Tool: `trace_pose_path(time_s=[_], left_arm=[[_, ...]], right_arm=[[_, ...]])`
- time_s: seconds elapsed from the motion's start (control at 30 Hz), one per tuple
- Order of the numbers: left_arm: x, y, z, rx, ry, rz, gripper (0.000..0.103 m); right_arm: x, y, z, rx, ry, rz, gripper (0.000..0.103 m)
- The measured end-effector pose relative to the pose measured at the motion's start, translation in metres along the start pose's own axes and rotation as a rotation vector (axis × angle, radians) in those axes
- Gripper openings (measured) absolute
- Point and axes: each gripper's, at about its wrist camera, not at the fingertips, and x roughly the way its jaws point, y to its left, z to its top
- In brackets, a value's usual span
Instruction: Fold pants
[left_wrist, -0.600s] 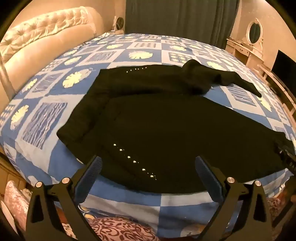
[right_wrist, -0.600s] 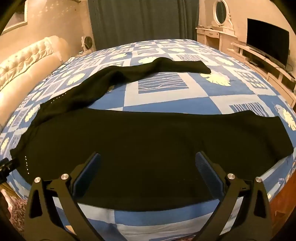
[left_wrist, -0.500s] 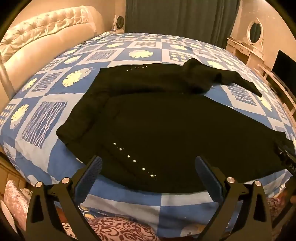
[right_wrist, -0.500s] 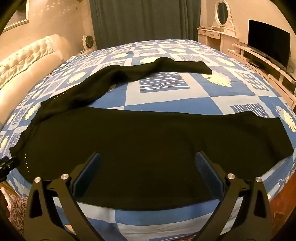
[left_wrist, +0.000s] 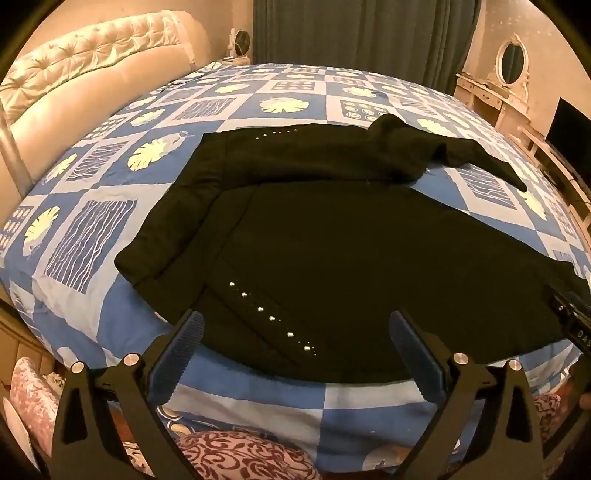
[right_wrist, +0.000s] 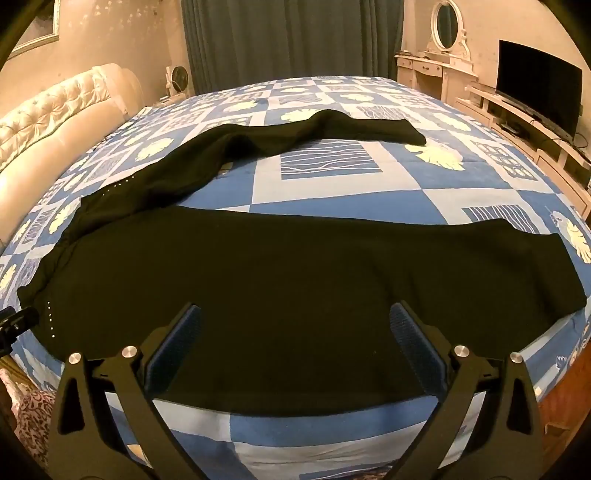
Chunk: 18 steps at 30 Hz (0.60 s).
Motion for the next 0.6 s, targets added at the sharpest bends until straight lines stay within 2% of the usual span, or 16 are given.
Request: trace_pose_path(time_s=[0.6], left_arm=[[0.0017,0.0007,-0.0015,-0.003,0.007,0.007,0.099]], right_arm=[[0.0029,-0.0035,-0.0015,0.004,0.009,0.001,0.101]])
